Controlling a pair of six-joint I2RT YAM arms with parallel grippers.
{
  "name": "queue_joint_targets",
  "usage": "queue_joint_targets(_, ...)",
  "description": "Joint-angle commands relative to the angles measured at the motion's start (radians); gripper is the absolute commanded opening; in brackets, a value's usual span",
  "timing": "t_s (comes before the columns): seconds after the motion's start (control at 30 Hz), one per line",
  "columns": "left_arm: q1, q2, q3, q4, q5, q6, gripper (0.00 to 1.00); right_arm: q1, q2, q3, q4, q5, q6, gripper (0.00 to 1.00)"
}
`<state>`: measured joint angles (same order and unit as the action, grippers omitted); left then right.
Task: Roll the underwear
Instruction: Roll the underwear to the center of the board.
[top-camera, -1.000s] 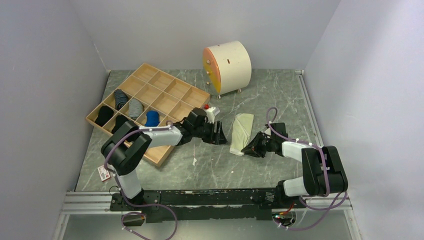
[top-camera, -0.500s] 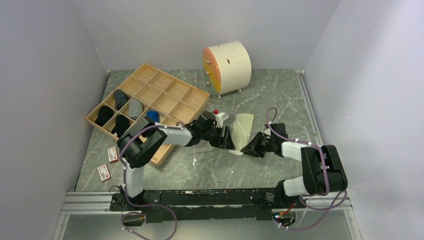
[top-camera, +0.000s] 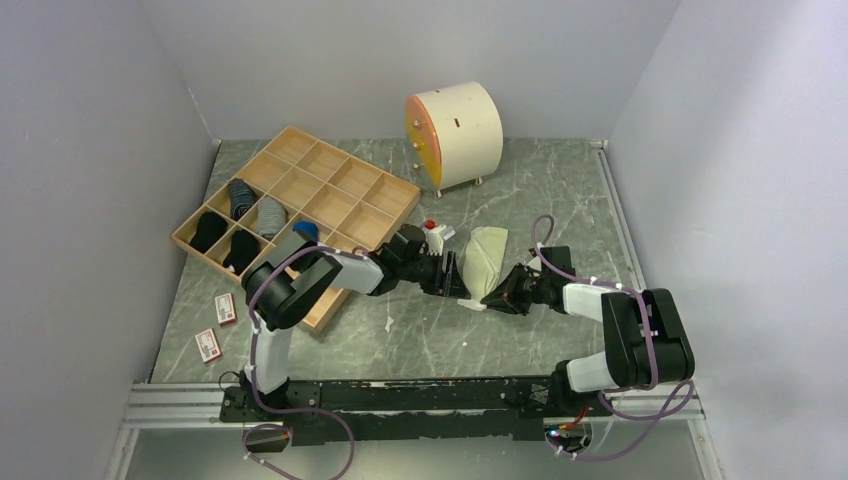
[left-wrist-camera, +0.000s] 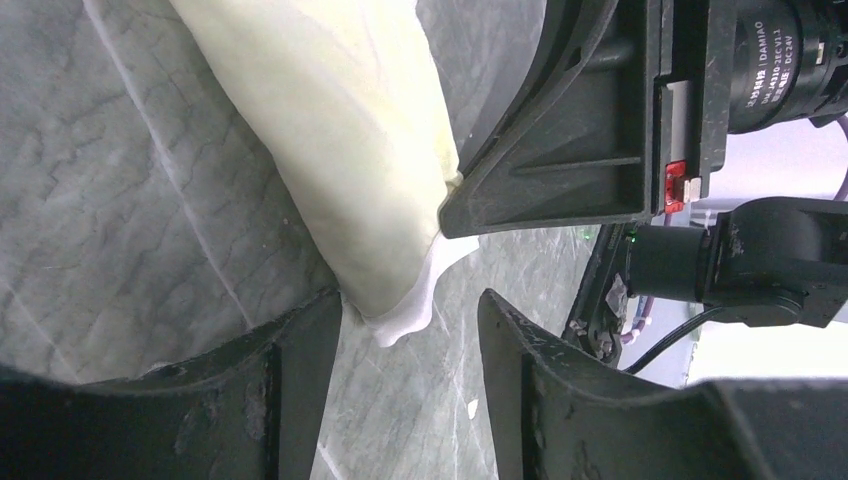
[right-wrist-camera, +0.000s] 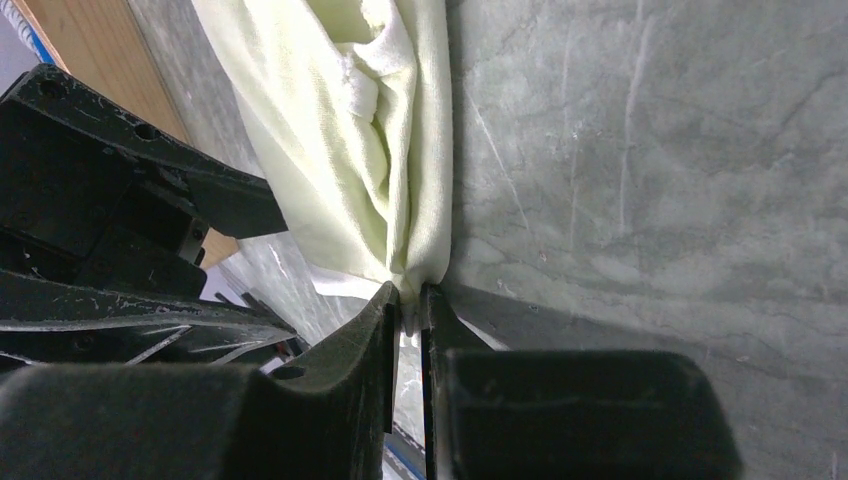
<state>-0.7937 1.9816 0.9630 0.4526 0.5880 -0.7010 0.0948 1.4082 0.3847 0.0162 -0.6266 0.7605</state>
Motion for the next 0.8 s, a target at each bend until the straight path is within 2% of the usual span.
queue_joint_targets(0.0,-0.004,0.049,-0.036,-0.028,0.012,0.001,0.58,0.001,0.042,-0.041,-0.049,0.135,-0.048,0.14)
queue_joint_targets(0.57,-0.003,0.099,-0.027,0.016,-0.007,-0.021,0.38,0.001,0.045,-0.036,-0.046,0.119,-0.063,0.16)
queue_joint_targets(0.67,-0.004,0.091,-0.024,-0.001,-0.032,-0.020,0.38,0.001,0.047,-0.030,-0.058,0.119,-0.070,0.16)
queue_joint_targets(0.77,-0.003,0.089,-0.012,-0.026,-0.047,-0.014,0.44,0.003,0.049,-0.032,-0.055,0.117,-0.071,0.16)
